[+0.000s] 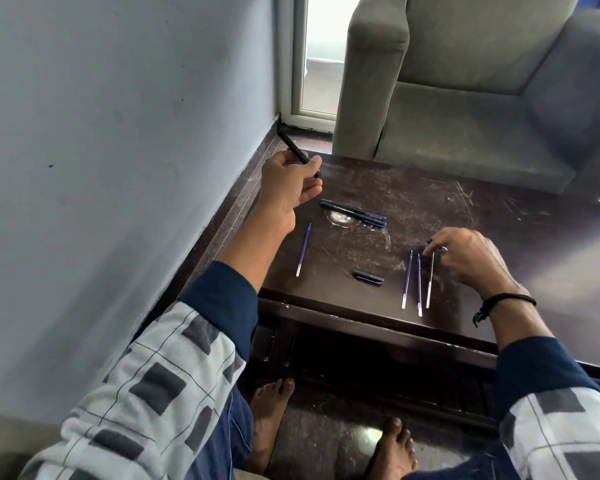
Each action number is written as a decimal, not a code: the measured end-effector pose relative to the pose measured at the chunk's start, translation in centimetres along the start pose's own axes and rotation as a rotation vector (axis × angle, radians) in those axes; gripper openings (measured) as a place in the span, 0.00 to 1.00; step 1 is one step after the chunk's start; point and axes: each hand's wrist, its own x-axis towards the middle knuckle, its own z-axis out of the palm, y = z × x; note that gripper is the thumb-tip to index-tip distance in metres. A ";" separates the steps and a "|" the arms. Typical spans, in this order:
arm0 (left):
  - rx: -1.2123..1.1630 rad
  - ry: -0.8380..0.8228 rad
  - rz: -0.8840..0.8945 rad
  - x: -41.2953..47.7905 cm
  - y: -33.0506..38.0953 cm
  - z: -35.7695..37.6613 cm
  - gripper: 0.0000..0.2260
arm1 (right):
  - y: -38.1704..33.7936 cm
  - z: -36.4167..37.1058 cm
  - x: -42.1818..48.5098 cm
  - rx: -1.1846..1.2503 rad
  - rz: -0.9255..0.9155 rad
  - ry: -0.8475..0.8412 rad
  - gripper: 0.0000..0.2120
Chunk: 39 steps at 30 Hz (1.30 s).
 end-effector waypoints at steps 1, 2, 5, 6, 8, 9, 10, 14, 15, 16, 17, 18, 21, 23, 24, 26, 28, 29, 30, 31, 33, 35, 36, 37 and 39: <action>-0.001 0.001 -0.001 0.1 0.1 -0.1 0.07 | -0.3 -0.3 -0.1 0.037 -0.001 0.013 0.16; 0.002 0.003 0.000 0.2 0.2 -0.2 0.07 | -0.8 -0.7 -0.1 0.087 -0.006 0.039 0.14; 0.023 0.011 0.011 0.5 0.5 -0.6 0.08 | -4.0 -0.7 -0.1 0.202 -0.106 0.157 0.08; 0.022 0.010 0.014 0.6 0.6 -0.7 0.08 | -5.6 -0.2 -0.3 0.213 -0.172 0.178 0.07; 0.025 0.006 0.018 0.5 0.7 -0.8 0.07 | -9.3 1.8 -0.7 0.206 -0.351 0.185 0.10; 0.033 0.003 0.020 0.5 0.7 -0.9 0.07 | -11.0 3.1 -0.9 0.187 -0.447 0.175 0.13; 0.043 -0.002 0.023 0.3 0.7 -1.0 0.07 | -12.5 4.3 -1.2 0.150 -0.534 0.159 0.16; 0.090 -0.023 0.039 0.2 0.9 -2.1 0.08 | -16.2 7.5 -2.0 -0.077 -0.721 0.123 0.21; 0.095 -0.028 0.039 0.2 0.9 -2.4 0.08 | -16.6 7.6 -2.2 -0.099 -0.746 0.129 0.20; 0.098 -0.032 0.037 0.2 0.9 -2.7 0.07 | -16.7 7.8 -2.2 -0.108 -0.766 0.148 0.17; 0.101 -0.034 0.035 0.3 1.0 -2.8 0.07 | -16.8 7.9 -2.1 -0.118 -0.781 0.174 0.14; 0.105 -0.035 0.036 0.4 1.0 -2.9 0.07 | -16.7 8.0 -2.1 -0.124 -0.792 0.200 0.13; 0.115 -0.050 0.047 0.4 0.9 -2.6 0.07 | -16.2 8.1 -2.2 -0.140 -0.826 0.235 0.11; 0.136 -0.062 0.058 0.3 0.8 -2.4 0.08 | -15.9 8.1 -2.4 -0.099 -0.814 0.236 0.09; 0.149 -0.070 0.065 0.3 0.7 -2.2 0.08 | -15.9 7.9 -2.4 -0.048 -0.786 0.237 0.09; 0.159 -0.099 0.073 0.1 0.7 -2.1 0.07 | -16.0 6.9 -2.1 0.180 -0.663 0.265 0.06; 0.148 -0.151 0.078 -0.1 0.8 -2.0 0.07 | -16.3 5.1 -1.8 0.510 -0.444 0.290 0.05; 0.144 -0.184 0.085 -0.2 0.9 -1.9 0.07 | -16.4 4.0 -1.5 0.656 -0.311 0.285 0.06; 0.143 -0.218 0.092 -0.4 0.8 -1.7 0.08 | -16.3 3.0 -1.3 0.776 -0.188 0.271 0.06; 0.146 -0.248 0.099 -0.6 0.8 -1.5 0.09 | -16.2 2.2 -1.1 0.872 -0.096 0.249 0.06; 0.153 -0.292 0.103 -1.0 0.5 -0.9 0.10 | -15.8 1.2 -1.1 0.964 -0.013 0.209 0.04; 0.158 -0.309 0.099 -1.2 0.2 -0.3 0.11 | -15.5 1.0 -1.3 0.955 0.004 0.182 0.02; 0.158 -0.312 0.093 -1.3 0.0 -0.1 0.11 | -15.4 1.1 -1.5 0.935 0.012 0.172 0.02; 0.160 -0.314 0.086 -1.4 -0.1 0.1 0.11 | -15.4 1.1 -1.7 0.921 0.017 0.166 0.03; 0.171 -0.317 0.078 -1.4 -0.3 0.3 0.10 | -15.5 1.0 -1.9 0.919 0.020 0.166 0.04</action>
